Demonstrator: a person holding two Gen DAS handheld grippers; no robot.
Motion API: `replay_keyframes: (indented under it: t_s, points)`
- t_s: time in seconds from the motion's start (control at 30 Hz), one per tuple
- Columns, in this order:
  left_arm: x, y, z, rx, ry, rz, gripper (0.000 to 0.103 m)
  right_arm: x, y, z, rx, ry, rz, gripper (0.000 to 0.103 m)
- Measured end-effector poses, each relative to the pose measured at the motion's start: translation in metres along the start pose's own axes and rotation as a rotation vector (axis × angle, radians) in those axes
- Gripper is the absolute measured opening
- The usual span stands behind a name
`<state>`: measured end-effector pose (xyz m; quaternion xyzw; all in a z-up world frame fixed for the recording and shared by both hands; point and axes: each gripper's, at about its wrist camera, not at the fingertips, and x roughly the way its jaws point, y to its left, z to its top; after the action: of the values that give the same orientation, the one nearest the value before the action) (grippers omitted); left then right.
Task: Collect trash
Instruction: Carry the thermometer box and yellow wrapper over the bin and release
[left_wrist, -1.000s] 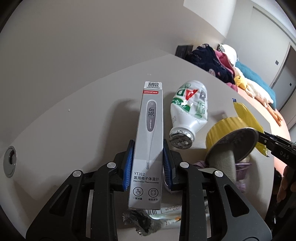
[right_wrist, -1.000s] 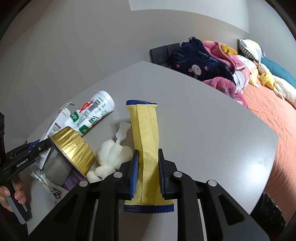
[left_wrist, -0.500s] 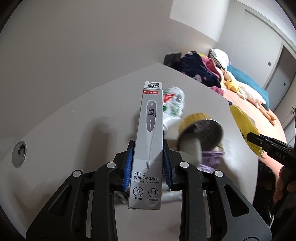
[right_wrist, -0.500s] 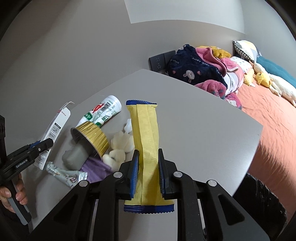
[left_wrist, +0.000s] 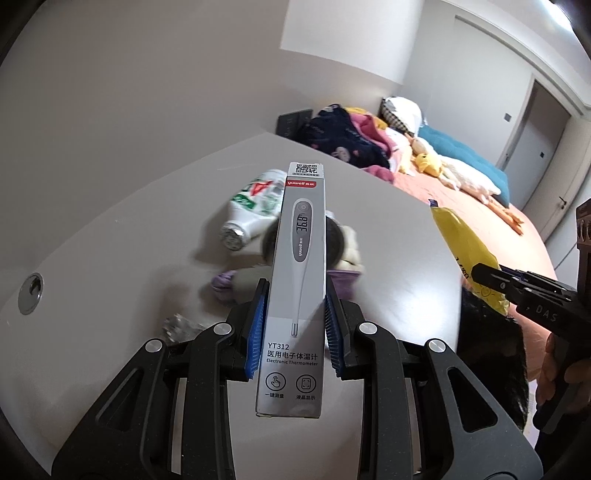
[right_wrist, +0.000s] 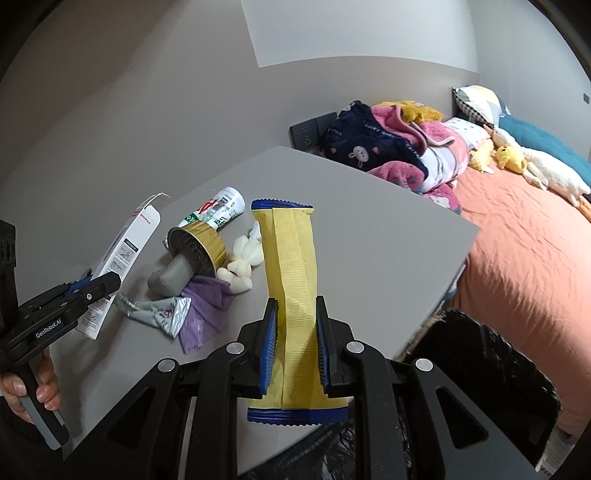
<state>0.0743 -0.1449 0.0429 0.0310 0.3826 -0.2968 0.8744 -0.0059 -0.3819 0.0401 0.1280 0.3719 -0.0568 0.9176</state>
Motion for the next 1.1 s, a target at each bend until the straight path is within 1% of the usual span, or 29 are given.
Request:
replay_keyframes:
  t_s: [0.23,0.63,1.1]
  points:
    - [-0.007,-0.029,-0.008,0.026,0.002,-0.041,0.028,-0.031,-0.01,-0.018,0.016,-0.025,-0.012,0.021]
    - [-0.013,-0.086,-0.035,0.09,0.018,-0.137,0.028,-0.077,-0.035,-0.053,0.062,-0.056,-0.043,0.021]
    - [-0.005,-0.154,-0.053,0.182,0.06,-0.229,0.028,-0.117,-0.085,-0.087,0.147,-0.089,-0.102,0.021]
